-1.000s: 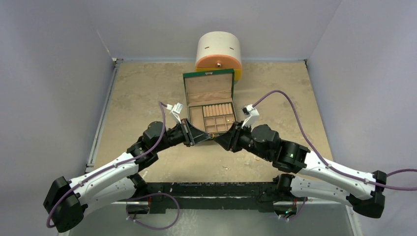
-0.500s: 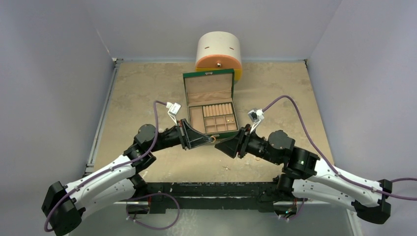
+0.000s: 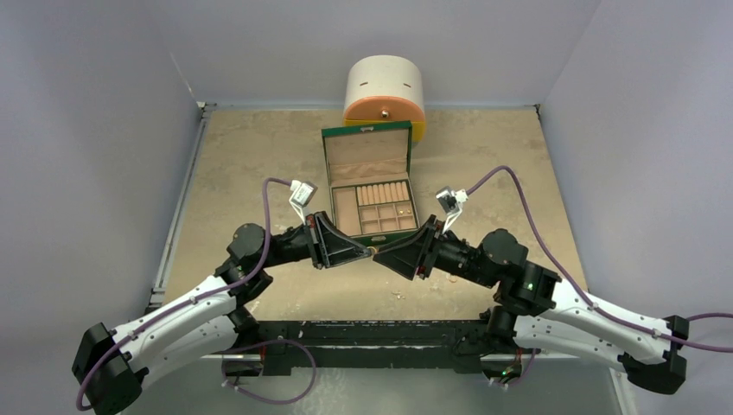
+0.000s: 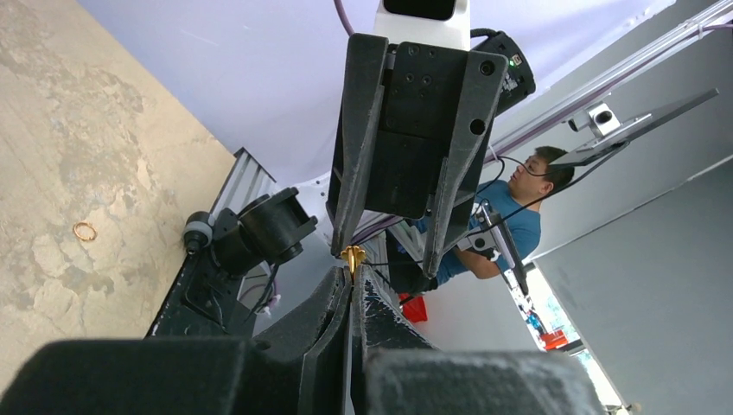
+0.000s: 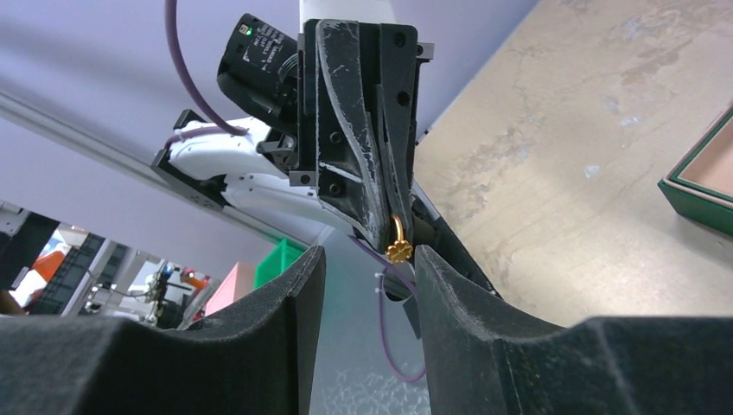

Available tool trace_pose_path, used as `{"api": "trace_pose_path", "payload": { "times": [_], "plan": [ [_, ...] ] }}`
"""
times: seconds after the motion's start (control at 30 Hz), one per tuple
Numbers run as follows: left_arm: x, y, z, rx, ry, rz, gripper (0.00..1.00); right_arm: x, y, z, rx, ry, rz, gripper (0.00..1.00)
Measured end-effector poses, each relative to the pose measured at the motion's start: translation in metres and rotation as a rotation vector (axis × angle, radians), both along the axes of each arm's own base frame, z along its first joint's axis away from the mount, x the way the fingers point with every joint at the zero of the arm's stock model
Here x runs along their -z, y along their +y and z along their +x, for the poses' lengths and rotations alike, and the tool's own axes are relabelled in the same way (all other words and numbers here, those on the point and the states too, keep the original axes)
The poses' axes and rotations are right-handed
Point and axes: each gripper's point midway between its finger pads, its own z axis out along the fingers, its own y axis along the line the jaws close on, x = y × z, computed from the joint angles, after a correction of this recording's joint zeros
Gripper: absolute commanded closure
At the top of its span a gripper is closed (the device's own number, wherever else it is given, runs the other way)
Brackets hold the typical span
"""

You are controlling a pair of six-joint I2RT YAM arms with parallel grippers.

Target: Organize the mixed jewelry

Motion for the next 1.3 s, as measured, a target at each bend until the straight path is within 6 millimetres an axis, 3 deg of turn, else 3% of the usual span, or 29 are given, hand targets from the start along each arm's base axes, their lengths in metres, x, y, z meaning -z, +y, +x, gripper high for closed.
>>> {"api": "trace_pose_path", "payload": {
  "times": [0.4,1.03,1.17,1.3],
  "plan": [
    [-0.002,0.002,-0.006,0.022,-0.006,-0.021,1.0,0.003,0.012,0.001,-0.025,0.006,-0.004,0.63],
    [-0.002,0.004,-0.009,0.028,-0.013,-0.029,1.0,0.003,0.013,-0.001,-0.034,0.008,0.007,0.8],
    [-0.002,0.004,-0.009,0.028,-0.013,-0.028,1.0,0.004,0.013,-0.001,-0.034,0.012,0.014,1.0],
    [-0.002,0.004,-0.009,0.028,-0.014,-0.029,1.0,0.004,0.012,-0.001,-0.035,0.017,0.021,1.0]
  ]
}}
